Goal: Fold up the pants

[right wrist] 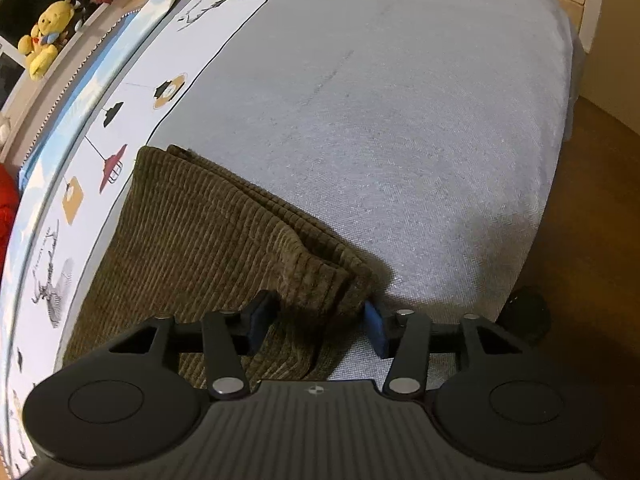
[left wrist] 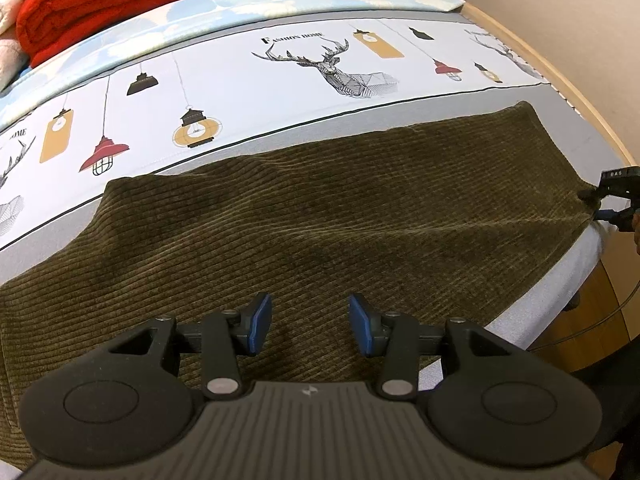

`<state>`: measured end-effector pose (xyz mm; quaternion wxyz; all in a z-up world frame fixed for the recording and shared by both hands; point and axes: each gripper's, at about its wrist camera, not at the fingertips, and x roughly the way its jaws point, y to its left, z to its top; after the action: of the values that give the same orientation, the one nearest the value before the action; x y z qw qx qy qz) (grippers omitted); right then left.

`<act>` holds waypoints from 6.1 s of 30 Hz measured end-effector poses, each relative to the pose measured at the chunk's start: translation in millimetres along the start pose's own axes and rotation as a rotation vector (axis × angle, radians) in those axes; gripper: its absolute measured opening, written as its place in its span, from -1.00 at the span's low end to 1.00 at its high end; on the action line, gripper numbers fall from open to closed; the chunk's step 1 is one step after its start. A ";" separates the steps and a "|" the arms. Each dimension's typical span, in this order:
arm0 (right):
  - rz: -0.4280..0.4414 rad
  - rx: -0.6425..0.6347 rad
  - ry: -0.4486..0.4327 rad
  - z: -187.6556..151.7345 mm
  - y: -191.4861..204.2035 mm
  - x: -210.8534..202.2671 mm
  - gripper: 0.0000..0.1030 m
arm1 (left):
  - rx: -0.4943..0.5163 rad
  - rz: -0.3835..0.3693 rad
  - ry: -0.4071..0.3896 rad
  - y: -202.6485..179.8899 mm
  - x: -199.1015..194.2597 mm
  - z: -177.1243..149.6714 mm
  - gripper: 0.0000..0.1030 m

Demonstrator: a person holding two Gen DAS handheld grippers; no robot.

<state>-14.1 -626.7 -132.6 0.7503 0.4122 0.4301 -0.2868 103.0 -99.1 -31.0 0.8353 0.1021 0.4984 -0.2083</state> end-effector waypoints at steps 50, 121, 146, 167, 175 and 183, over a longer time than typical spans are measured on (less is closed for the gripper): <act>0.641 -1.801 0.071 -426.8 317.6 -95.3 -0.22 | -0.569 0.104 -0.103 195.9 -90.3 -54.3 -0.06; 0.277 -0.838 0.130 -123.3 301.5 10.2 -0.55 | -0.058 0.133 -0.075 151.3 44.6 72.8 -0.43; 0.344 -0.889 0.430 -143.0 234.3 -23.2 -0.59 | -0.009 -0.273 0.289 111.1 45.3 -23.9 -0.60; 0.166 -1.231 0.223 -190.9 231.5 -45.4 -0.14 | 0.169 -0.144 0.106 93.1 9.8 -29.2 -0.18; 0.319 -0.917 -0.226 -171.3 263.8 -115.6 -0.21 | -0.039 -0.055 -0.163 120.4 -59.0 -45.2 0.43; 0.470 -0.944 -0.395 -247.0 296.2 -140.7 -0.39 | -0.092 0.083 -0.183 131.1 -82.7 -107.3 0.58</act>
<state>51.9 -255.5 29.8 0.9633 0.0548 0.2597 0.0400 42.8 78.8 -15.2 0.8891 0.0646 0.4244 -0.1588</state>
